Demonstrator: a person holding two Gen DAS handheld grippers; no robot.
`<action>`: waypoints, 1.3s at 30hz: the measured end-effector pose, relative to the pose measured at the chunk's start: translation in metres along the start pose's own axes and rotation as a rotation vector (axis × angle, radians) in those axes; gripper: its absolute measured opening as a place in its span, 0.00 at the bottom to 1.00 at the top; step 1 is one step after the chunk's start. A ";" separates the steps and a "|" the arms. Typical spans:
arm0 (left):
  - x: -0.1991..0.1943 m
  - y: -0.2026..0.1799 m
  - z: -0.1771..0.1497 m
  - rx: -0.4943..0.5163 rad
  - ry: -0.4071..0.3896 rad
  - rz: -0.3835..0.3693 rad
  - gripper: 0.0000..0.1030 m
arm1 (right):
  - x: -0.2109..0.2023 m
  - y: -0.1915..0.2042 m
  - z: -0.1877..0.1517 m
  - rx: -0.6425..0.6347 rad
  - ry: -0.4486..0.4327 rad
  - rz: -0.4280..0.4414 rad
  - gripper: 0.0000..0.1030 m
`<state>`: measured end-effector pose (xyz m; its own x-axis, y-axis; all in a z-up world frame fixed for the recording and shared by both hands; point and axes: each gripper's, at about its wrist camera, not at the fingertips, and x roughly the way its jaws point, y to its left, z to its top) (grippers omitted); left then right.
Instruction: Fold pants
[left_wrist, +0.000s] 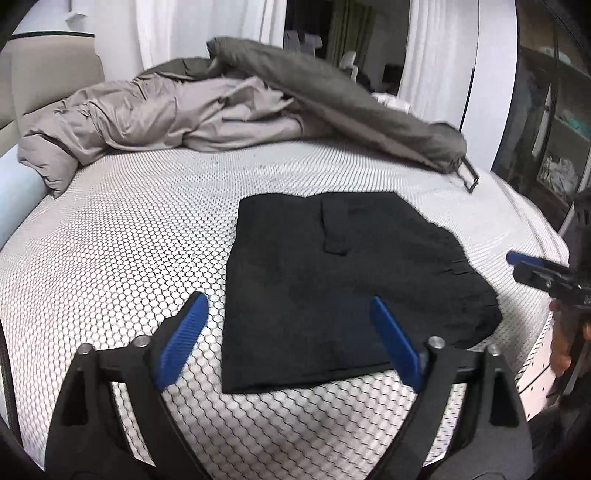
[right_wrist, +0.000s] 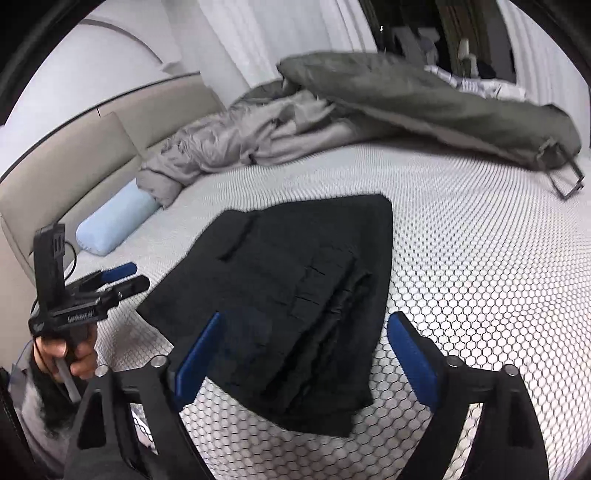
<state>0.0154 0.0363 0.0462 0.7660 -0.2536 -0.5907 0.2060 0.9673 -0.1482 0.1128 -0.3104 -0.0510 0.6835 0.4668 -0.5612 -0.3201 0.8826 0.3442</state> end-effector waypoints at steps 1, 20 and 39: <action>-0.012 -0.005 -0.004 -0.005 -0.025 -0.004 0.99 | -0.007 0.005 -0.003 0.008 -0.025 0.019 1.00; -0.076 -0.020 -0.052 -0.043 -0.195 0.080 0.99 | -0.056 0.045 -0.045 -0.106 -0.234 0.007 1.00; -0.056 -0.020 -0.047 0.038 -0.178 0.083 0.99 | -0.058 0.055 -0.045 -0.116 -0.246 0.017 1.00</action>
<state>-0.0604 0.0319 0.0445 0.8763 -0.1742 -0.4492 0.1585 0.9847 -0.0727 0.0260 -0.2870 -0.0331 0.8115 0.4669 -0.3514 -0.3966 0.8817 0.2556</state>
